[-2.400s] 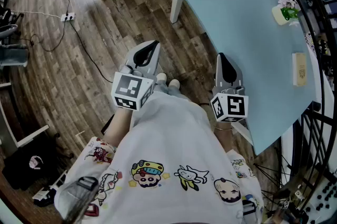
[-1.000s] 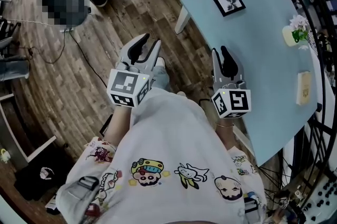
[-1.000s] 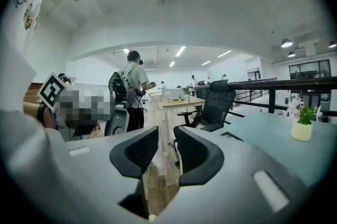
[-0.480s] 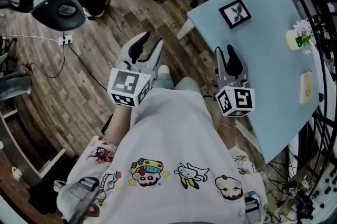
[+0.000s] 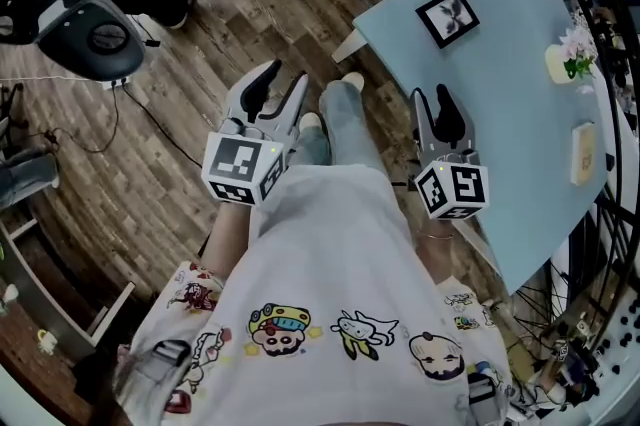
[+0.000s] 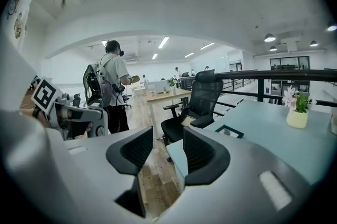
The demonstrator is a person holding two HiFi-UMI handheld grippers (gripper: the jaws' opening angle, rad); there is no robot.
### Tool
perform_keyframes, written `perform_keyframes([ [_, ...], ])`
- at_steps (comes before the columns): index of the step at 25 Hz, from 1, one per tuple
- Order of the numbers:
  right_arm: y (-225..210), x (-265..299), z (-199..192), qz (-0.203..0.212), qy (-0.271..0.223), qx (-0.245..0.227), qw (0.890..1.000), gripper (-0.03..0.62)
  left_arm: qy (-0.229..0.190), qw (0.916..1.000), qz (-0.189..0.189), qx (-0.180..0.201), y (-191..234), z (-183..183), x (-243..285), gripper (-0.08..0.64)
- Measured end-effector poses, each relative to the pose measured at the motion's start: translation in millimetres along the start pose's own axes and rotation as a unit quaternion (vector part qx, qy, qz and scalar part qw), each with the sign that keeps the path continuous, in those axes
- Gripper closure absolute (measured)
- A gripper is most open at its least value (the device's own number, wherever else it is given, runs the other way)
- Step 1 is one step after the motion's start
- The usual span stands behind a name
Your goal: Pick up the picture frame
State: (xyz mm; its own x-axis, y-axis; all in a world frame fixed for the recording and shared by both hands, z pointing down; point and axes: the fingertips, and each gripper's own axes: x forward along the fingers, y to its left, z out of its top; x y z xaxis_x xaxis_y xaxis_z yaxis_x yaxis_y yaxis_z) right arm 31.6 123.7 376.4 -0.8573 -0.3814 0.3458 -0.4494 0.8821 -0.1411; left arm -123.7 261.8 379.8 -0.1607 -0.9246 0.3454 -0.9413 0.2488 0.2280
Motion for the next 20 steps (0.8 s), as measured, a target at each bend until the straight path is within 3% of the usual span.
perform_keyframes([
  [8,-32,26,14,-0.028,-0.009,0.026,0.999,0.419,0.013,0.9997,-0.020,0.009,6,15,40,0.405],
  [20,-119,69,44,-0.089,-0.028,0.084,0.992,0.399,0.035,0.9932,-0.098,0.053,-12,72,164,0.396],
])
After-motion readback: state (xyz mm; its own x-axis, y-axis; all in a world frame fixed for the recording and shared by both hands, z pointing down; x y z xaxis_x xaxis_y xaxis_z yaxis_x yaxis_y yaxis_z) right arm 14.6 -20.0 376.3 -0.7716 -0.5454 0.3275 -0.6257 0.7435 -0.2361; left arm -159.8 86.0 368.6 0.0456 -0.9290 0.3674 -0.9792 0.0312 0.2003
